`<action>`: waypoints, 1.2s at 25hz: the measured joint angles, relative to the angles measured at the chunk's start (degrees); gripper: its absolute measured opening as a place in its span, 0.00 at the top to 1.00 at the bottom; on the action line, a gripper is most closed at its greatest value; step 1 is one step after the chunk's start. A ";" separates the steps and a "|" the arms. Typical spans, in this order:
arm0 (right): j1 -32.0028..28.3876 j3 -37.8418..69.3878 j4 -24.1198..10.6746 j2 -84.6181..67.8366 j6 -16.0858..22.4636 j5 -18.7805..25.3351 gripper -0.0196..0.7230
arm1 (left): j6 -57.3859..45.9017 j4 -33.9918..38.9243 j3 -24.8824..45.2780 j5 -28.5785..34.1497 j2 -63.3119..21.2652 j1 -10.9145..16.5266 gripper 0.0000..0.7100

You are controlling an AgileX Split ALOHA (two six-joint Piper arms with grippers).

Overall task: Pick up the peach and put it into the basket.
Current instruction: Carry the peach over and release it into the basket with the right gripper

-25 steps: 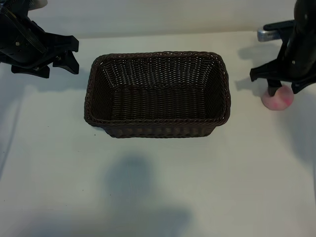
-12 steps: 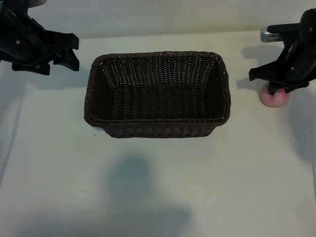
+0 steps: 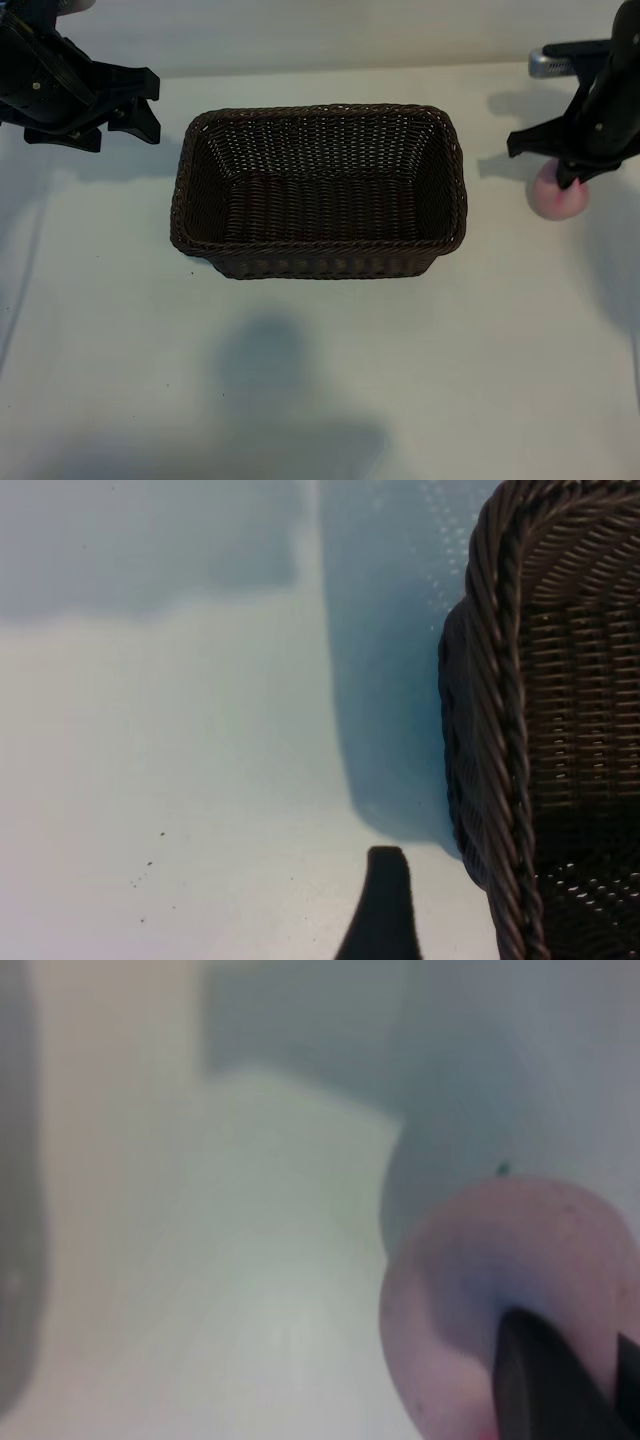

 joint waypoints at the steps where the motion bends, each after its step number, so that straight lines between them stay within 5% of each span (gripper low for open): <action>1: 0.00 -0.70 0.06 -0.93 -0.24 1.62 0.92 | -0.04 0.00 0.00 0.00 0.00 0.00 0.17; 8: 0.00 -6.34 0.18 -9.96 -1.06 8.22 0.92 | -0.04 0.00 0.00 0.05 0.00 0.00 0.17; 16: 2.71 -7.95 3.89 -14.76 -1.68 10.04 0.92 | -0.04 0.00 0.00 0.05 0.00 0.00 0.17; 24: 16.47 -7.95 6.08 -14.76 -1.26 6.07 0.92 | -0.04 0.00 0.00 0.05 0.00 0.00 0.17; 30: 21.33 -7.95 6.88 -14.69 -0.81 0.65 0.92 | -0.15 0.00 0.00 0.05 0.00 0.00 0.17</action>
